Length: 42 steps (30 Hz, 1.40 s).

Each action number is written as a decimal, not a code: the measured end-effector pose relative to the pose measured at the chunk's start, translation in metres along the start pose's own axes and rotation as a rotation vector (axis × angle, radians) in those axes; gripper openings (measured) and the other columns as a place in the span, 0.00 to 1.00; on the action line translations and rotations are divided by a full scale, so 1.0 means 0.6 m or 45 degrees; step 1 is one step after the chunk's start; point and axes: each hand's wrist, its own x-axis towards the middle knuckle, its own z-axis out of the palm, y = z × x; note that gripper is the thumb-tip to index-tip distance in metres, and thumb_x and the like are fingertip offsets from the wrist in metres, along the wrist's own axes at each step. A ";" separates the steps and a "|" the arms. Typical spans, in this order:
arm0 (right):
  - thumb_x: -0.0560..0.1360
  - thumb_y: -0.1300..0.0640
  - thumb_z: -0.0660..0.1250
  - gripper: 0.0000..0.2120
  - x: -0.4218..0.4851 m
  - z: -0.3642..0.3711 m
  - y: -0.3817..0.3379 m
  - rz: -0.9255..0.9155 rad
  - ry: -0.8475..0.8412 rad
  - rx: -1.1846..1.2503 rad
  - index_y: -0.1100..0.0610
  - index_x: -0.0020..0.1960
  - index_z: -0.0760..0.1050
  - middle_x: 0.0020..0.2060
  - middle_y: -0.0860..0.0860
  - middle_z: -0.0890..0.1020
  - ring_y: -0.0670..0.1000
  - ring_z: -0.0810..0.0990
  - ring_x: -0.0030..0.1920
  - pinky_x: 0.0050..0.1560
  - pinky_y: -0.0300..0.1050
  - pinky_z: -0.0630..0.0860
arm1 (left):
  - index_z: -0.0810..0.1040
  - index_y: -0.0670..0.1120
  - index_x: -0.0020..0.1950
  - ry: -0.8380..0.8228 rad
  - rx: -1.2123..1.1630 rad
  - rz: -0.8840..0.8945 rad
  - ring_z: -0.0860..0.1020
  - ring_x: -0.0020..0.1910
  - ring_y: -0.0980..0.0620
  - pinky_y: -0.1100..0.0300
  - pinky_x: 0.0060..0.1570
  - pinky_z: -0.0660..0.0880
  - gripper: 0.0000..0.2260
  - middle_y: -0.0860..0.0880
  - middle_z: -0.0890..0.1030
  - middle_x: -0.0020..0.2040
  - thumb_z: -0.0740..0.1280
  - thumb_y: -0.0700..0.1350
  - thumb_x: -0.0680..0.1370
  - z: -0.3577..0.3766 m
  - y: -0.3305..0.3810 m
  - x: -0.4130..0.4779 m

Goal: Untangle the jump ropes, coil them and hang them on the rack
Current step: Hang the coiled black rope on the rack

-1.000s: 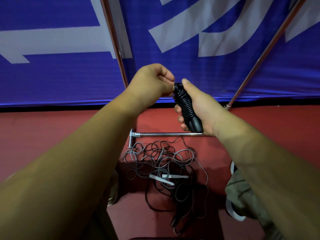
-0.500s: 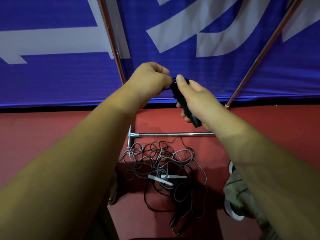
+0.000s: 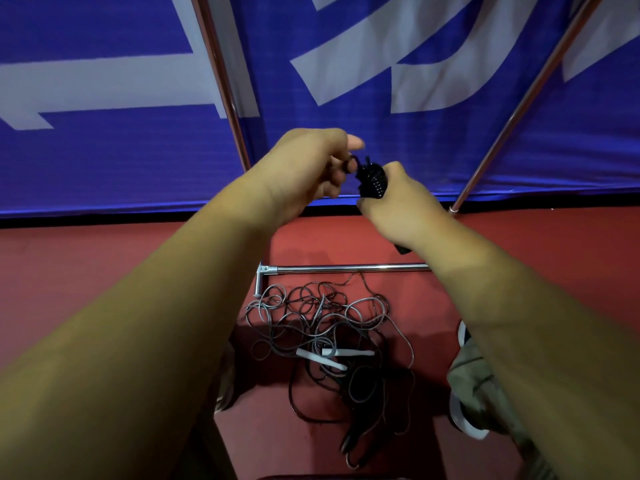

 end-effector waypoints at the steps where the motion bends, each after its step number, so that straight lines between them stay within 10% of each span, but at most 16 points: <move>1: 0.79 0.47 0.68 0.17 0.000 0.004 0.004 0.019 0.012 -0.092 0.51 0.63 0.67 0.49 0.52 0.80 0.62 0.80 0.49 0.46 0.52 0.73 | 0.84 0.38 0.55 -0.038 0.111 0.026 0.72 0.35 0.49 0.56 0.35 0.72 0.15 0.46 0.80 0.39 0.66 0.42 0.73 0.006 0.000 -0.005; 10: 0.76 0.45 0.72 0.18 -0.003 0.017 0.007 -0.005 0.010 0.069 0.48 0.60 0.70 0.47 0.51 0.82 0.59 0.81 0.48 0.47 0.52 0.78 | 0.83 0.48 0.53 0.079 1.108 0.259 0.85 0.40 0.48 0.50 0.47 0.84 0.05 0.48 0.84 0.41 0.73 0.46 0.79 -0.017 -0.007 0.001; 19: 0.77 0.50 0.68 0.15 -0.028 0.065 0.002 0.069 -0.069 -0.379 0.47 0.62 0.69 0.49 0.52 0.79 0.64 0.80 0.53 0.46 0.51 0.73 | 0.80 0.41 0.40 -0.104 1.616 0.270 0.83 0.28 0.51 0.56 0.29 0.79 0.07 0.42 0.83 0.35 0.66 0.37 0.77 0.013 -0.015 -0.006; 25: 0.77 0.49 0.72 0.16 -0.016 0.054 -0.007 0.037 -0.266 -0.051 0.50 0.59 0.70 0.49 0.54 0.83 0.59 0.83 0.45 0.42 0.49 0.77 | 0.86 0.51 0.52 -0.047 1.316 0.325 0.78 0.31 0.62 0.69 0.33 0.74 0.11 0.56 0.82 0.39 0.68 0.38 0.76 -0.029 0.008 -0.019; 28: 0.76 0.49 0.74 0.14 -0.024 0.033 -0.018 0.005 -0.395 0.173 0.49 0.57 0.73 0.44 0.54 0.85 0.55 0.85 0.38 0.44 0.52 0.82 | 0.83 0.53 0.58 0.011 0.996 0.351 0.73 0.31 0.55 0.60 0.36 0.73 0.11 0.51 0.78 0.38 0.69 0.39 0.80 -0.048 0.013 -0.027; 33: 0.74 0.51 0.77 0.12 -0.064 0.015 -0.037 -0.018 -0.466 0.251 0.54 0.53 0.81 0.48 0.54 0.87 0.54 0.85 0.48 0.56 0.53 0.81 | 0.82 0.45 0.63 0.022 0.593 0.274 0.81 0.43 0.50 0.46 0.55 0.82 0.10 0.42 0.78 0.44 0.69 0.37 0.83 -0.043 0.014 -0.057; 42: 0.77 0.44 0.74 0.16 -0.146 -0.096 -0.079 -0.187 -0.250 0.485 0.39 0.63 0.77 0.54 0.43 0.85 0.47 0.85 0.54 0.53 0.51 0.84 | 0.81 0.38 0.62 -0.011 0.333 0.247 0.83 0.42 0.48 0.54 0.48 0.85 0.08 0.39 0.82 0.42 0.67 0.33 0.83 0.005 0.099 -0.157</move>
